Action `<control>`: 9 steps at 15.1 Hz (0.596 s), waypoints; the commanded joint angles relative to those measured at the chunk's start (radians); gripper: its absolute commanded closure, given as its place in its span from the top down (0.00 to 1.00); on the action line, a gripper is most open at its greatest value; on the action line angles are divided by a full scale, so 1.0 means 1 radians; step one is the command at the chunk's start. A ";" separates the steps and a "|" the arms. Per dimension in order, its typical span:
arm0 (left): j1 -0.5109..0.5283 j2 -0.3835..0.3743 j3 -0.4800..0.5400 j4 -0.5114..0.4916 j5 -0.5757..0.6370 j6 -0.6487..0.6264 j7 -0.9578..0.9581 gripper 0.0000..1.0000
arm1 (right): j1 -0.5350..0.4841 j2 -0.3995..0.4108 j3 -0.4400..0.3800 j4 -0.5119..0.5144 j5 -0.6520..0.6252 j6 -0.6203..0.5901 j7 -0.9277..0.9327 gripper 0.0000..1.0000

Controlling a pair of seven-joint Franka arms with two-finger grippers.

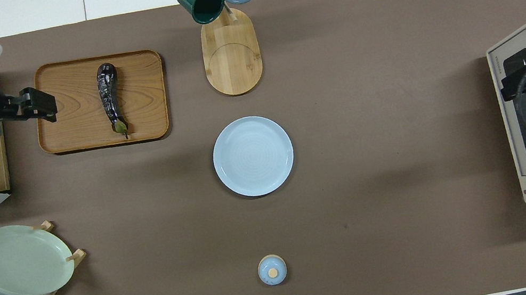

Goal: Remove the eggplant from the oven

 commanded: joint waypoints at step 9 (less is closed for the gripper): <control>-0.023 -0.223 -0.009 -0.225 -0.053 -0.052 -0.073 1.00 | 0.040 0.064 -0.004 0.145 0.015 -0.106 0.009 1.00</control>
